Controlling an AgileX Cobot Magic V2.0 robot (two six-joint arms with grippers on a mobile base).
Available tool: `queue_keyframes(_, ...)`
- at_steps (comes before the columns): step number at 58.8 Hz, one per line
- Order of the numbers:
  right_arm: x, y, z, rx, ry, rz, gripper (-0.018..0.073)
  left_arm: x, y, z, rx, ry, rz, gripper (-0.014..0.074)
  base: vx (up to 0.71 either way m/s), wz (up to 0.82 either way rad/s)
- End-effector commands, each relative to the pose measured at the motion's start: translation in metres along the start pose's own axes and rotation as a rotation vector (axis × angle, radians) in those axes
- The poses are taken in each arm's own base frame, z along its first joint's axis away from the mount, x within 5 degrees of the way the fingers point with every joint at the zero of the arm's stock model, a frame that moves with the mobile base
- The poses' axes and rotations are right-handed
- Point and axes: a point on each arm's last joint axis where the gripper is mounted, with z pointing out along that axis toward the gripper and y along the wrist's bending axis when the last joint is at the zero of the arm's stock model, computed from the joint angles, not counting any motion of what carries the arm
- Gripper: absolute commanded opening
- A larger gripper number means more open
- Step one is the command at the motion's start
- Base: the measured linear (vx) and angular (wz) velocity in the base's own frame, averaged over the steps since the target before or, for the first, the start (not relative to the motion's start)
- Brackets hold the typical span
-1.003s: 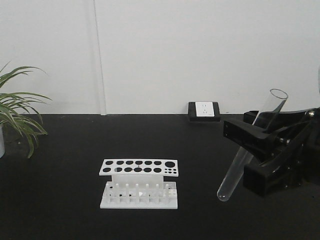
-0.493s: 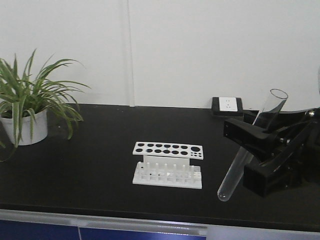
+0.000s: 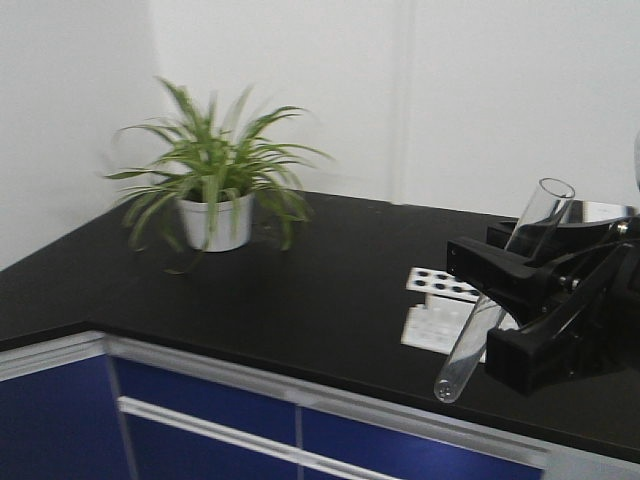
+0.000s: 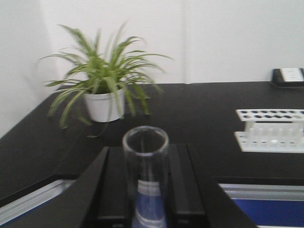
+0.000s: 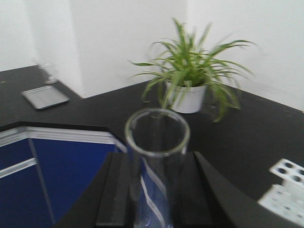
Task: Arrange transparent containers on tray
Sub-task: 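Drive the base to the yellow tray carrying both test tubes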
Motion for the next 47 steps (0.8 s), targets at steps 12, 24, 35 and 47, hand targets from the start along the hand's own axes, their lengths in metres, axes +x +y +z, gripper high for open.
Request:
queue_keyframes(12,-0.0209,0.0007,-0.0083,-0.010,-0.130,-0.012,0.0159,-0.0177,-0.0037,-0.0045,0.036,-0.107,-0.003,0.0129,-0.13,0.57)
queue_keyframes(24,-0.0209,0.0007,-0.0083,-0.010,-0.130,-0.012,0.0159,-0.0177,-0.0037,-0.0045,0.036,-0.107,-0.003,0.0129,-0.12,0.54)
queue_keyframes(35,-0.0209,0.0007,-0.0083,-0.010,-0.130,-0.012,0.0159,-0.0177,-0.0037,-0.0045,0.036,-0.107,-0.003,0.0129,-0.11,0.52)
queue_keyframes(47,-0.0209,0.0007,-0.0083,-0.010,-0.130,-0.012,0.0159,-0.0177,-0.0037,-0.0045,0.036,-0.107,-0.003,0.0129,-0.09,0.53)
